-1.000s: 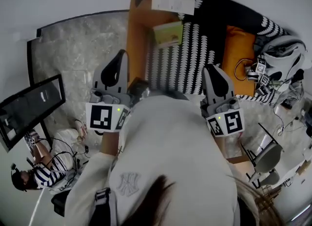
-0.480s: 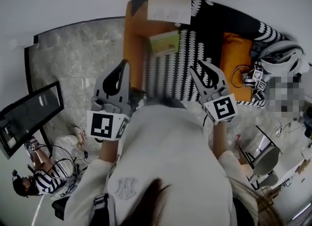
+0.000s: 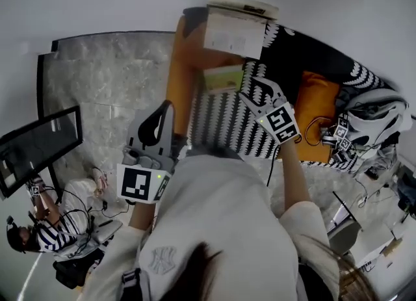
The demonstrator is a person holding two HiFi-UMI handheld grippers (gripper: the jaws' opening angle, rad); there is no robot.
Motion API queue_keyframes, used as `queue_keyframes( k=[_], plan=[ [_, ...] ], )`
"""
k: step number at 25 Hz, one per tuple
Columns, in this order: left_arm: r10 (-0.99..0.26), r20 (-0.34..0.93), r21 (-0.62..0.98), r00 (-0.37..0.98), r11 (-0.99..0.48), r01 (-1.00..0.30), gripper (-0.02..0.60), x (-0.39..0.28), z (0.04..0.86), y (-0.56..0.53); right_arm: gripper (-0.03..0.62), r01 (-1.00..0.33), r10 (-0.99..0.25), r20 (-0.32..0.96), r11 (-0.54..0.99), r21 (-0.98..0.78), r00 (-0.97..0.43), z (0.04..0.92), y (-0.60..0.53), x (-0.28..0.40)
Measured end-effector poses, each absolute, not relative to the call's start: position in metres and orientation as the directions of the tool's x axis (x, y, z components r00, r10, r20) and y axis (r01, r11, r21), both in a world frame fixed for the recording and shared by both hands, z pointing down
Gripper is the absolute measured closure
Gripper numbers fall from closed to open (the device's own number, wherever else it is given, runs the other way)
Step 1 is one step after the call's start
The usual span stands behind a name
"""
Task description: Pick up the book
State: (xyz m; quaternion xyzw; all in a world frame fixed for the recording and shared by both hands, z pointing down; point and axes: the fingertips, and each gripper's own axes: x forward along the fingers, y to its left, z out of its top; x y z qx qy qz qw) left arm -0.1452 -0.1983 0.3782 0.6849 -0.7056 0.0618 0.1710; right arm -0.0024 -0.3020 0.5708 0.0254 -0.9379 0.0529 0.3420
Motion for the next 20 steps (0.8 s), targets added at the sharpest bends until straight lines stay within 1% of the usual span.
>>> queue_keyframes(
  k=[4, 8, 12, 20],
  plan=[
    [-0.933, 0.359, 0.144, -0.006, 0.062, -0.988, 0.572, -0.145, 0.388, -0.208, 0.355, -0.034, 0.063, 0.687, 0.991, -0.127, -0.724, 0.608, -0.316, -0.012],
    [-0.923, 0.385, 0.144, 0.021, 0.038, -0.989, 0.572, -0.138, 0.395, -0.221, 0.322, -0.017, 0.12, 0.71, 0.983, -0.184, -0.694, 0.641, -0.331, -0.019],
    [-0.915, 0.399, 0.188, 0.06, 0.018, -0.982, 0.572, -0.127, 0.4, -0.238, 0.318, -0.022, 0.159, 0.723, 0.972, -0.235, -0.673, 0.674, -0.346, -0.02],
    [-0.893, 0.437, 0.246, 0.108, 0.003, -0.969, 0.572, -0.12, 0.417, -0.254, 0.298, 0.026, 0.258, 0.743, 0.951, -0.309, -0.618, 0.736, -0.346, -0.022]
  ],
)
